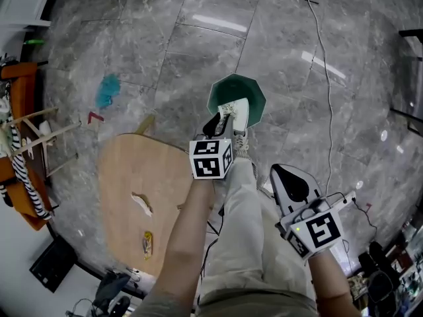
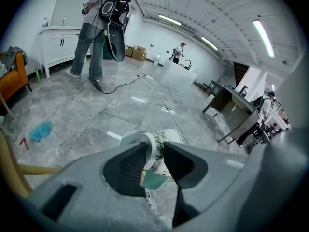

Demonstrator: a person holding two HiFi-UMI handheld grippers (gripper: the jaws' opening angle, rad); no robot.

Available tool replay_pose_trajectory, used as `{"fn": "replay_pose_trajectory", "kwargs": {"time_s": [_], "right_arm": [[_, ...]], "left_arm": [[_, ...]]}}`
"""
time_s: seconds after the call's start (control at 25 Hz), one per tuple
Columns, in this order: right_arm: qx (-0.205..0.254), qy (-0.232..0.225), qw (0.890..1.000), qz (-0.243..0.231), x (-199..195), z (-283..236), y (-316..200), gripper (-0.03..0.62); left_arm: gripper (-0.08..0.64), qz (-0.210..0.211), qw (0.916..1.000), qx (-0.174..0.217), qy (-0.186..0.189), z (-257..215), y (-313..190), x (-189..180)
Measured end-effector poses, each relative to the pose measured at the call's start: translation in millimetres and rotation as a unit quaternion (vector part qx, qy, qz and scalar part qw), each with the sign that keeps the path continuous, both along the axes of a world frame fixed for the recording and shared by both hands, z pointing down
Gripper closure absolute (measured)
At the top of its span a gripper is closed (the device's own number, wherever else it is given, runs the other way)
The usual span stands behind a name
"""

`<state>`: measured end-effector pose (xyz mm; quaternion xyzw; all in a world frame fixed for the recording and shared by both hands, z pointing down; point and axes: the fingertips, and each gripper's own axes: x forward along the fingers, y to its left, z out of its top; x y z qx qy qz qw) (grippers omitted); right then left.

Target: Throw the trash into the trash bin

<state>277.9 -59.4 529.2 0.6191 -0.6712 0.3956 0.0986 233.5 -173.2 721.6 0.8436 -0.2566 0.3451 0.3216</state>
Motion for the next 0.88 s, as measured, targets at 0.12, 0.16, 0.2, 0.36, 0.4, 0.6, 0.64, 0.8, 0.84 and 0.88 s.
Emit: {"fn": "replay_pose_trajectory", "kwargs": {"time_s": [0.12, 0.16, 0.2, 0.36, 0.4, 0.6, 0.64, 0.8, 0.84, 0.88], "right_arm": [[-0.004, -0.004, 1.0, 0.009, 4, 10, 2, 0.584], [-0.005, -0.006, 1.0, 0.011, 5, 13, 2, 0.584], [-0.005, -0.008, 1.0, 0.013, 6, 15, 2, 0.584], [-0.01, -0.012, 1.0, 0.018, 7, 26, 4, 0.584], [-0.012, -0.013, 1.0, 0.019, 8, 29, 4, 0.584], [-0.015, -0.015, 0.999, 0.023, 8, 38, 5, 0.584], [-0.015, -0.016, 0.999, 0.024, 8, 39, 4, 0.584], [-0.015, -0.018, 0.999, 0.023, 7, 40, 3, 0.584], [-0.015, -0.018, 0.999, 0.024, 7, 39, 3, 0.584], [-0.015, -0.018, 0.999, 0.023, 7, 39, 3, 0.584]], "left_arm": [[0.439, 0.005, 1.0, 0.001, -0.001, 10, -1, 4], [0.439, 0.007, 1.0, 0.001, -0.002, 13, -1, 6], [0.439, 0.009, 1.0, 0.0, -0.002, 17, -1, 7], [0.439, 0.013, 0.9999, -0.002, -0.004, 29, 0, 9], [0.439, 0.012, 0.9999, -0.003, -0.004, 31, 0, 9], [0.439, 0.016, 0.9998, -0.006, -0.004, 40, 2, 10], [0.439, 0.016, 0.9998, -0.007, -0.004, 41, 2, 10], [0.379, 0.014, 0.9998, -0.011, 0.004, 40, 2, 12], [0.331, 0.014, 0.9998, -0.014, 0.007, 39, 2, 14], [0.321, 0.015, 0.9997, -0.016, 0.01, 38, 3, 14]]}}
